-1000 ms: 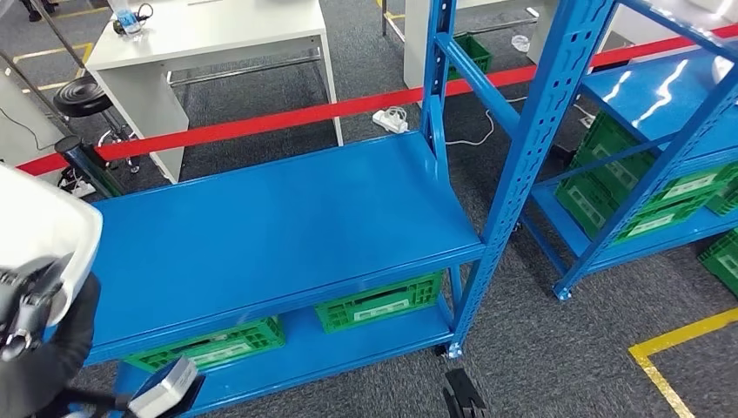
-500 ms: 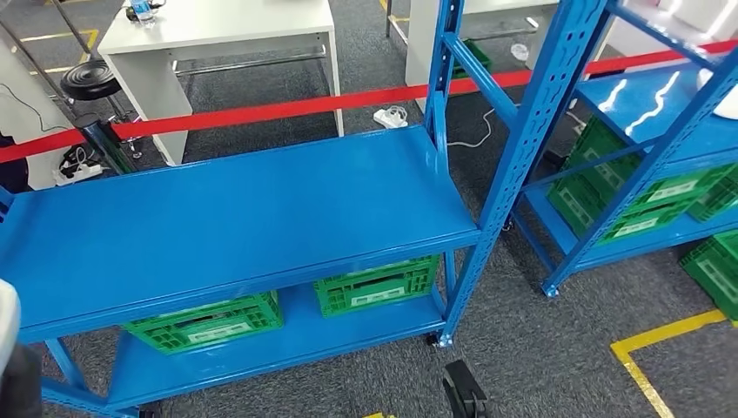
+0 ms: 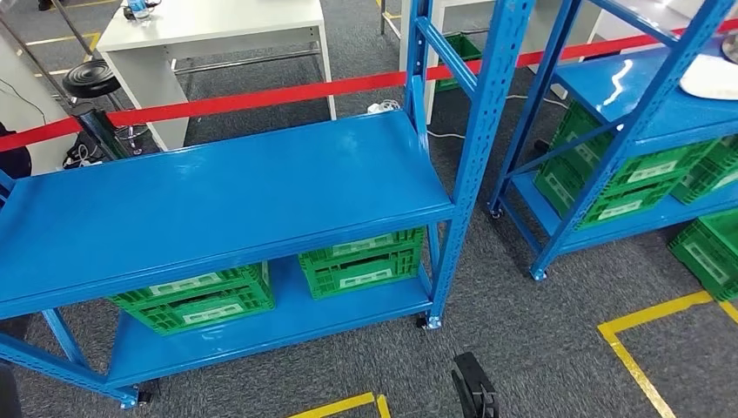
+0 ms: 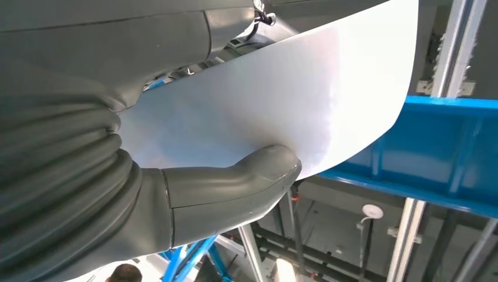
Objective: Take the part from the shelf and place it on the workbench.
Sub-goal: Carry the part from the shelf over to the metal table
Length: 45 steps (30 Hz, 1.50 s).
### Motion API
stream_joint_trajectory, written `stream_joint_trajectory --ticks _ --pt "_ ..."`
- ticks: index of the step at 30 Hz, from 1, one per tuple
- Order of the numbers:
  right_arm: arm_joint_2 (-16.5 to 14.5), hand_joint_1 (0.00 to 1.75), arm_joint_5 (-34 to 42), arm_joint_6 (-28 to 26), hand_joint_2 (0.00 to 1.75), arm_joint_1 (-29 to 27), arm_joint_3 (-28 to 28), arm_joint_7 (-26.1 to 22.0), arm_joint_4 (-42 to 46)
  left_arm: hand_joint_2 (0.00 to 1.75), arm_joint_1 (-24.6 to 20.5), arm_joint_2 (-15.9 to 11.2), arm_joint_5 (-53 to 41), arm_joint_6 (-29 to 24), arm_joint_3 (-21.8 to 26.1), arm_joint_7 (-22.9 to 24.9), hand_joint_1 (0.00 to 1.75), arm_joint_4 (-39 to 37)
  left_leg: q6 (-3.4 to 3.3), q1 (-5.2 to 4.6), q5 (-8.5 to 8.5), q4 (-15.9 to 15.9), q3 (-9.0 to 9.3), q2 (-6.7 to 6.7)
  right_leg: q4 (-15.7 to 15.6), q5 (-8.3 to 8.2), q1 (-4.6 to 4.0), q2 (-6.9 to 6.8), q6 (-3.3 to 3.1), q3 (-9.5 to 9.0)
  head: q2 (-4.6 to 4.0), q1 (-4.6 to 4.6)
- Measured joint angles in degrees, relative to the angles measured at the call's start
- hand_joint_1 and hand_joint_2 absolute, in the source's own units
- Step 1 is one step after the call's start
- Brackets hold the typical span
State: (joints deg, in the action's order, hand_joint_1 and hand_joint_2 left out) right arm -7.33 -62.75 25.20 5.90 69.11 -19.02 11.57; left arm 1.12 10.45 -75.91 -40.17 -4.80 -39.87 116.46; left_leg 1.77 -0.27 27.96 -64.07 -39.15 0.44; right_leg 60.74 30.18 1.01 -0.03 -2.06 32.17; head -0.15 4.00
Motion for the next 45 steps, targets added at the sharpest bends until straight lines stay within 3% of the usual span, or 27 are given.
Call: stream_joint_trajectory --ticks 2,3,5,7,9,11,13,14,17,18,19,20,22,24,25,26,28,30,32,33,34,36,38,40,41,43,45 --pt "0.2 0.0 0.07 0.0 0.0 0.2 0.02 -0.36 0.02 1.75 -0.73 -0.17 0.68 0.0 -0.01 0.01 1.75 -0.38 0.69 0.33 5.48 -6.26 -1.35 -0.13 -0.01 -1.34 0.01 -0.02 -0.18 1.55 0.0 -0.1" --pt "0.29 0.0 0.05 0.0 0.0 0.23 0.02 -0.45 0.02 1.75 -0.99 -0.28 0.9 0.01 -0.01 0.01 1.75 -0.62 0.9 0.46 6.78 -9.04 -1.57 -0.14 0.03 -1.99 0.0 -0.03 -0.1 2.33 0.0 -0.13" --pt "0.44 0.0 -0.09 0.0 0.0 0.25 0.02 -0.53 0.03 1.75 -1.44 -0.5 1.05 0.01 -0.01 0.01 1.75 -1.15 0.95 0.59 5.78 -10.13 0.26 -0.15 0.08 -3.37 -0.01 -0.07 0.14 3.98 0.0 -0.12" --pt "0.49 0.0 -0.16 0.0 0.0 0.28 0.02 -0.6 0.03 1.75 -2.03 -0.64 1.33 0.02 -0.01 0.01 1.75 -1.56 0.54 0.62 3.65 -3.99 5.7 -0.26 0.08 -4.71 0.01 -0.03 0.48 5.41 0.0 -0.11" --pt "0.5 0.0 -0.08 0.0 0.0 0.28 0.02 -0.74 0.03 1.75 -2.56 -0.71 1.73 0.02 0.0 0.0 1.75 -1.81 -0.18 0.28 3.87 3.38 10.83 -0.45 -0.11 -5.92 0.07 0.08 1.1 6.1 0.0 -0.02" --pt "0.51 0.0 -0.02 0.0 0.0 0.28 0.02 -0.84 0.03 1.75 -2.87 -0.76 1.91 0.01 0.01 -0.01 1.75 -2.02 -1.05 -0.31 4.15 6.11 11.99 -0.55 -0.74 -7.15 0.31 0.14 1.95 6.17 0.0 -0.09" --pt "0.55 0.0 -0.02 0.0 0.0 0.15 0.02 -0.66 0.03 1.75 -3.04 -0.79 1.86 0.0 0.01 -0.01 1.75 -2.25 -2.11 -0.36 2.74 6.79 11.28 -0.39 -1.09 -7.63 0.57 0.19 2.74 6.36 0.0 -0.25" --pt "0.57 0.0 -0.07 0.01 0.0 0.05 0.03 -0.31 0.03 1.75 -3.09 -0.79 1.72 0.0 0.01 0.0 1.75 -2.35 -2.7 -0.3 1.91 7.15 10.81 -0.26 -0.36 -6.4 0.59 0.23 2.98 6.73 0.0 -0.2" --pt "0.68 0.0 -0.56 0.1 0.0 -0.07 0.04 1.5 0.03 1.75 -3.04 -0.73 1.22 0.0 -0.01 0.0 1.75 -2.56 -3.72 -0.37 -0.34 7.38 8.6 0.03 7.81 2.05 0.42 0.25 3.19 8.72 0.0 -0.02" --pt "0.78 0.0 -0.77 0.12 0.0 -0.08 0.04 1.98 0.04 1.75 -2.99 -0.72 1.18 0.0 -0.01 -0.02 1.75 -2.65 -3.76 -0.45 -1.02 7.2 7.66 0.11 11.16 3.83 0.3 0.25 3.21 9.13 0.0 -0.01" --pt "0.9 0.0 -0.95 0.12 0.0 -0.1 0.03 2.15 0.06 1.75 -2.92 -0.7 1.22 0.0 -0.01 -0.03 1.75 -2.75 -3.76 -0.51 -1.69 6.92 6.62 0.17 13.46 4.12 0.17 0.25 3.21 8.98 0.0 -0.01" --pt "1.04 0.0 -1.04 0.12 0.0 -0.13 0.03 1.99 0.08 1.75 -2.85 -0.7 1.37 0.0 -0.01 -0.05 1.75 -2.84 -3.7 -0.54 -2.32 6.55 5.5 0.22 14.08 3.16 0.06 0.25 3.18 8.05 0.0 0.0" --pt "1.34 0.0 -0.91 0.14 0.0 -0.1 0.03 0.68 0.13 1.75 -2.77 -0.7 1.97 0.0 -0.01 -0.06 1.75 -3.03 -3.42 -0.54 -3.36 5.57 3.26 0.27 9.81 0.61 -0.06 0.23 3.04 3.43 0.0 0.01" --pt "1.63 0.0 -0.68 0.17 0.0 0.08 0.03 -1.09 0.15 1.75 -2.86 -0.69 2.49 0.01 0.01 -0.08 1.75 -3.25 -2.9 -0.69 -4.11 4.42 1.62 0.31 2.47 1.36 -0.32 0.27 2.65 -1.86 0.0 0.1" --pt "1.73 0.0 -0.65 0.2 0.0 0.15 0.03 -1.82 0.16 1.75 -2.94 -0.68 2.59 0.01 0.02 -0.1 1.75 -3.42 -2.59 -0.73 -4.47 4.06 1.21 0.35 0.13 2.23 -0.45 0.3 2.34 -3.23 0.0 0.13" --pt "1.85 0.0 -0.67 0.26 0.0 0.17 0.03 -2.35 0.16 1.75 -3.0 -0.66 2.57 0.01 0.03 -0.13 1.75 -3.59 -2.27 -0.73 -4.86 3.96 1.01 0.38 -0.95 2.75 -0.61 0.33 1.97 -3.58 0.0 0.15" --pt "1.96 0.0 -0.81 0.38 0.0 0.12 0.02 -2.61 0.16 1.75 -2.93 -0.54 2.08 0.01 0.04 -0.15 1.75 -3.97 -1.58 -0.6 -5.31 4.02 0.75 0.31 -1.06 1.92 -0.51 0.19 1.15 -2.83 0.0 0.09" --pt "2.01 0.0 -0.96 0.43 0.0 0.15 0.01 -1.94 0.16 1.75 -2.49 -0.25 1.28 0.02 0.07 -0.14 1.75 -4.22 -0.74 -0.38 -2.37 1.93 -0.26 -0.01 -1.25 0.59 -0.27 -0.06 0.35 -1.73 0.0 -0.02" --pt "2.03 0.0 -1.02 0.44 0.0 0.12 0.01 -0.74 0.16 1.75 -1.99 0.04 0.8 0.02 0.13 -0.15 1.75 -4.45 0.01 0.09 3.39 -3.88 -1.85 -0.22 -1.25 -0.71 -0.16 -0.17 -0.01 -0.24 0.0 -0.08" --pt "2.04 0.0 -1.02 0.44 0.0 0.07 0.01 -0.06 0.16 1.75 -1.81 0.13 0.69 0.02 0.22 -0.15 1.75 -4.61 0.27 0.34 5.37 -7.2 -2.41 -0.23 -1.23 -1.37 -0.16 -0.2 -0.01 0.57 0.0 -0.09" --pt "2.04 0.0 -1.03 0.44 0.0 0.02 0.01 0.53 0.16 1.75 -1.67 0.17 0.66 0.02 0.33 -0.14 1.75 -4.77 0.46 0.55 5.95 -9.65 -2.41 -0.22 -1.21 -2.06 -0.15 -0.23 0.09 1.44 0.0 -0.08" --pt "2.04 0.0 -1.04 0.44 0.0 -0.02 0.02 1.64 0.16 1.75 -1.51 0.28 0.67 0.02 0.54 -0.14 1.75 -5.1 0.57 0.87 3.93 -9.64 0.14 -0.22 -1.18 -3.47 -0.13 -0.28 0.41 3.19 0.0 -0.08" --pt "2.04 0.0 -1.02 0.44 0.0 -0.06 0.02 2.6 0.16 1.75 -1.52 0.47 0.79 0.02 0.67 -0.15 1.75 -5.26 0.31 0.96 2.51 -2.8 6.34 -0.26 -1.14 -4.77 -0.13 -0.27 0.88 4.48 0.0 -0.08" --pt "2.02 0.0 -0.96 0.44 0.0 -0.14 0.02 3.24 0.16 1.75 -1.52 0.69 0.94 0.01 0.78 -0.13 1.75 -5.29 -0.24 0.62 3.6 4.33 11.52 -0.38 -1.19 -5.93 -0.06 -0.25 1.59 5.03 0.0 0.01" --pt "2.01 0.0 -0.93 0.44 0.0 -0.21 0.02 3.45 0.16 1.75 -1.46 0.76 0.97 0.01 0.85 -0.11 1.75 -5.35 -0.59 0.32 4.14 6.08 12.45 -0.42 -1.35 -6.5 0.06 -0.27 2.01 5.14 0.0 -0.02" --pt "1.96 0.0 -0.89 0.44 0.0 -0.38 0.02 3.71 0.16 1.75 -1.14 0.86 0.9 0.0 1.0 -0.08 1.75 -5.5 -1.55 -0.01 3.33 6.81 11.88 -0.32 -1.63 -7.37 0.39 -0.25 2.85 5.31 0.0 -0.14" --pt "1.87 0.0 -0.54 0.54 0.0 -0.68 0.02 3.63 0.16 1.75 -0.88 1.08 0.74 0.0 1.19 -0.08 1.75 -5.66 -2.71 0.02 1.98 7.1 10.83 -0.09 0.04 -4.96 0.52 -0.13 3.3 6.09 0.0 -0.14"
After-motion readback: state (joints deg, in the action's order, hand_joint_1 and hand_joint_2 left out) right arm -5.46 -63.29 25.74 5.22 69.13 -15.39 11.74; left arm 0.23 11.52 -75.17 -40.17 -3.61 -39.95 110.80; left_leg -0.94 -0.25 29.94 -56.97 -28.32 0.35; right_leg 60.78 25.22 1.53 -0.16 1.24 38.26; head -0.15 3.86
